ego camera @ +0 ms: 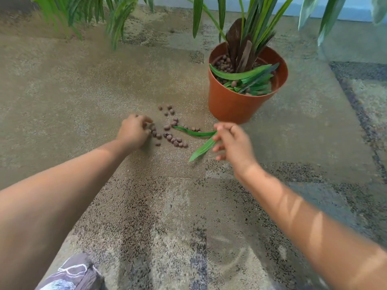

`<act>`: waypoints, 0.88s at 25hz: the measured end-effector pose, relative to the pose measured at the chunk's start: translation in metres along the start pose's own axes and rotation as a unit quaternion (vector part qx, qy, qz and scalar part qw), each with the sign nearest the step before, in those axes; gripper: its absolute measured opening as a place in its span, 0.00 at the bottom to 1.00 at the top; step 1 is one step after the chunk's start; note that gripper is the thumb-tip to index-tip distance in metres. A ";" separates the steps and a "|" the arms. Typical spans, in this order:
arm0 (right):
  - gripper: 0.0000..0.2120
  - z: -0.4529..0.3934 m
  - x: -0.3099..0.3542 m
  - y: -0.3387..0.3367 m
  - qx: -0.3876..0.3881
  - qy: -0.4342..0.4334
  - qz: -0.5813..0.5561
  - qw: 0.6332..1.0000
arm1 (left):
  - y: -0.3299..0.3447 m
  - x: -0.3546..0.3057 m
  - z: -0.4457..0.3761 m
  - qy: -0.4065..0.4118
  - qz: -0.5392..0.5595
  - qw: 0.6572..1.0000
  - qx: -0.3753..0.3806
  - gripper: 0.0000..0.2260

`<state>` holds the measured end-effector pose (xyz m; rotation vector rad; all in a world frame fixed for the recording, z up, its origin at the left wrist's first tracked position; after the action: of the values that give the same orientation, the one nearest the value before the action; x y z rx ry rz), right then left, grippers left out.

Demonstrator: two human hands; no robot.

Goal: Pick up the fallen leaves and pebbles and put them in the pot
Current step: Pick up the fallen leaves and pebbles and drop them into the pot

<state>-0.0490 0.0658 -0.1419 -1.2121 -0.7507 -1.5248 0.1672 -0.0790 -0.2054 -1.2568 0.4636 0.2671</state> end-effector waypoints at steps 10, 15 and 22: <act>0.08 0.017 -0.060 0.001 0.029 0.147 -0.148 0.978 | 0.003 -0.008 0.015 0.155 -0.114 0.981 0.035 0.09; 0.09 0.017 -0.068 0.002 0.045 0.163 -0.250 0.953 | 0.005 -0.016 0.019 0.116 -0.029 0.993 0.014 0.05; 0.13 0.011 -0.065 0.018 0.075 0.203 -0.361 0.907 | 0.037 -0.078 0.067 0.244 0.033 0.967 0.066 0.05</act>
<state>-0.0289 0.0914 -0.2016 -0.4636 -1.0668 -2.1791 0.0951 0.0003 -0.1842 -1.1738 0.9337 -0.0237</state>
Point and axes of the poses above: each hand's wrist, its own z-axis away from the middle knuckle, its own y-axis out of the palm, x = y × z, the point moved 1 cm from there along -z, towards the middle knuckle, and after that the axes turned 2 degrees about x, right-handed, at the moved point
